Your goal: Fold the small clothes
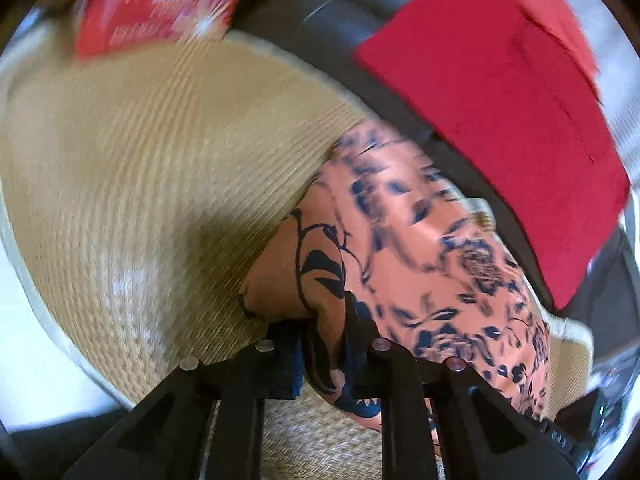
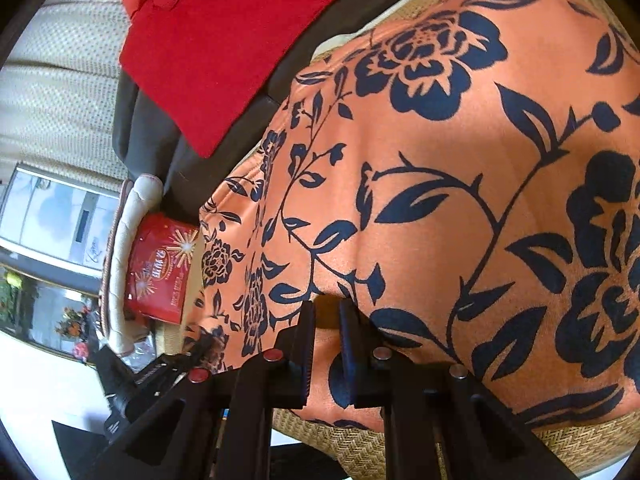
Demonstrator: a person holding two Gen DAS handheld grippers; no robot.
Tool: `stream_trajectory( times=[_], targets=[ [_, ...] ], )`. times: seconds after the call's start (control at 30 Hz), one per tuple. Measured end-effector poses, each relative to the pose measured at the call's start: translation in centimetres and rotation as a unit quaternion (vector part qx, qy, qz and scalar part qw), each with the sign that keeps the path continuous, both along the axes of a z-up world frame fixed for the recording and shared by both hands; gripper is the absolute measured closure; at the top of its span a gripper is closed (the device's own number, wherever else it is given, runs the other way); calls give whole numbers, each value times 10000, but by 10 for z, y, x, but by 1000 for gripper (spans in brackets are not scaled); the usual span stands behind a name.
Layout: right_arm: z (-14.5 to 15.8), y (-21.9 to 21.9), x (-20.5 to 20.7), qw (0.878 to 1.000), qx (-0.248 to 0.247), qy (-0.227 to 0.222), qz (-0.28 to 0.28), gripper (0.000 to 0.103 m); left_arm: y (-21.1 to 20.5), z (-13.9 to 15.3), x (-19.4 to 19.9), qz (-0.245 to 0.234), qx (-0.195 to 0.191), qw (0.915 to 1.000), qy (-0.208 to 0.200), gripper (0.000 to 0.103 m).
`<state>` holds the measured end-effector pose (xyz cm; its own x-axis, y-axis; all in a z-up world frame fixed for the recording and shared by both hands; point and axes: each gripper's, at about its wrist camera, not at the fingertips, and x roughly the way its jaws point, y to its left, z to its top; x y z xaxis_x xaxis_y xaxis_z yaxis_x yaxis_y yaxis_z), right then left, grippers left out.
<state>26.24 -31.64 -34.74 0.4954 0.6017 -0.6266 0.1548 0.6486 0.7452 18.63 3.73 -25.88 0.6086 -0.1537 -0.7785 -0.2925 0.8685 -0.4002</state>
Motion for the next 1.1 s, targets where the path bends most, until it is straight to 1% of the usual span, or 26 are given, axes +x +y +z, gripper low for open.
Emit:
stream_trajectory(
  times=[0.07, 0.1, 0.13, 0.17, 0.2, 0.27, 0.3, 0.33, 0.37, 0.4, 0.43, 0.47, 0.53, 0.57, 0.6, 0.67, 0.73, 0.8, 0.83, 0.9, 0.93, 1.0, 1.03, 1.07, 1.1],
  targets=[
    [-1, -2, 0, 9999, 110, 76, -14, 87, -17, 21, 1, -289, 357, 9985, -301, 88],
    [-2, -4, 0, 9998, 173, 123, -19, 87, -30, 36, 2, -501, 600, 9956, -517, 88],
    [-3, -6, 0, 9994, 269, 197, -16, 87, -38, 42, 2, -614, 721, 9935, -628, 88],
    [-3, -7, 0, 9992, 328, 241, -17, 87, -54, 55, 2, -855, 947, 9883, -833, 88],
    [-4, -10, 0, 9986, 435, 315, -20, 87, -64, 63, 1, -1012, 1082, 9844, -954, 88],
    [-5, -17, 1, 9964, 705, 465, -13, 86, -89, 76, 1, -1360, 1297, 9748, -1203, 88],
    [-4, -22, 3, 9948, 900, 472, -9, 85, -102, 82, -1, -1580, 1388, 9685, -1332, 88],
    [-1, -28, 4, 9931, 1100, 402, -21, 83, -111, 85, -4, -1731, 1442, 9640, -1410, 88],
    [5, -35, 6, 9920, 1239, 226, -52, 76, -120, 87, -6, -1901, 1487, 9591, -1479, 88],
    [14, -40, 9, 9919, 1265, 53, -47, 67, -130, 86, -9, -2076, 1531, 9538, -1537, 89],
    [24, -44, 15, 9926, 1210, -83, 27, 26, -138, 84, -12, -2193, 1573, 9500, -1573, 89],
    [35, -47, 24, 9926, 1176, -284, 125, 1, -144, 82, -15, -2298, 1625, 9460, -1607, 89],
    [53, -54, 43, 9877, 1332, -757, 298, 1, -153, 74, -20, -2482, 1680, 9402, -1616, 89],
    [57, -55, 57, 9842, 1502, -807, 480, 1, -154, 72, -21, -2541, 1690, 9386, -1610, 89],
    [61, -54, 74, 9825, 1604, -685, 658, 1, -157, 67, -23, -2623, 1722, 9358, -1611, 89],
    [69, -41, 101, 9832, 1459, -413, 1016, 1, -158, 59, -26, -2723, 1745, 9325, -1608, 89],
    [78, -18, 124, 9834, 1120, -119, 1425, 1, -159, 53, -24, -2788, 1761, 9305, -1595, 89],
    [84, 3, 141, 9838, 718, 115, 1640, 1, -162, 49, -27, -2836, 1777, 9291, -1575, 89],
    [87, 18, 152, 9832, 288, 247, 1784, 1, -162, 46, -27, -2870, 1777, 9283, -1561, 89],
    [89, 38, 168, 9800, -204, 451, 1927, 1, -159, 46, -34, -2927, 1768, 9262, -1587, 89],
    [87, 48, 177, 9779, -362, 526, 1991, 1, -158, 45, -36, -2946, 1801, 9244, -1621, 89],
    [80, 66, 190, 9714, -716, 702, 2152, 3, -156, 45, -38, -2962, 1776, 9242, -1631, 89],
    [78, 72, 192, 9694, -813, 717, 2204, 7, -153, 48, -38, -2962, 1754, 9247, -1628, 89],
    [75, 76, 191, 9675, -920, 664, 2258, 32, -151, 48, -38, -2956, 1741, 9249, -1637, 89],
    [73, 80, 191, 9646, -1009, 620, 2354, 54, -149, 49, -38, -2943, 1744, 9250, -1654, 89]
  ],
)
